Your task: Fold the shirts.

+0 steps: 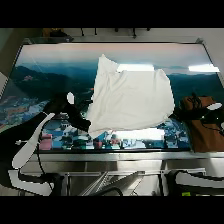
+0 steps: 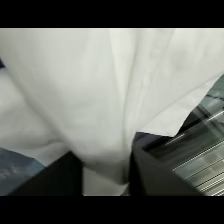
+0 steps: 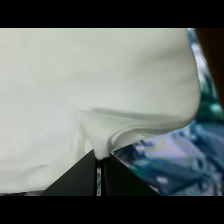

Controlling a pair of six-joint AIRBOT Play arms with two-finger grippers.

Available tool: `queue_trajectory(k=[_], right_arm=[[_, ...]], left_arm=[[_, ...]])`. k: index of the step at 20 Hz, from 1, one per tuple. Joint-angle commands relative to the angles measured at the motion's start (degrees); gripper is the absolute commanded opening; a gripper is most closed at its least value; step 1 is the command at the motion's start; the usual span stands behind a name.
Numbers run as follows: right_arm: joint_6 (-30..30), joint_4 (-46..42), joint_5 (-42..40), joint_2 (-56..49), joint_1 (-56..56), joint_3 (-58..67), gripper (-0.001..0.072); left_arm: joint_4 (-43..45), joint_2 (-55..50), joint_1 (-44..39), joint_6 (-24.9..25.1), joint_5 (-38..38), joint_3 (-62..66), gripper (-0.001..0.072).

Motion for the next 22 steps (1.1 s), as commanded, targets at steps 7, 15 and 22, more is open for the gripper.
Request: queue_trajectory(k=[7,15,22], right_arm=[[-0.5,8.5,4.6,2.4,-0.4,7.2,0.0017],[-4.6,41.4,8.9,11.5,-6.4,60.8,0.0019],[-4.6,29.9,-1.5,20.1,-6.8,70.2,0.0018]], left_arm=[[0.2,1.2,0.3,-0.4,-10.6,17.4,0.0012],[-42.4,23.9,20.0,-2.0,5.7,56.2,0.0013],[-44.7,52.7,55.8,-2.3,19.6,38.2,0.0014]])
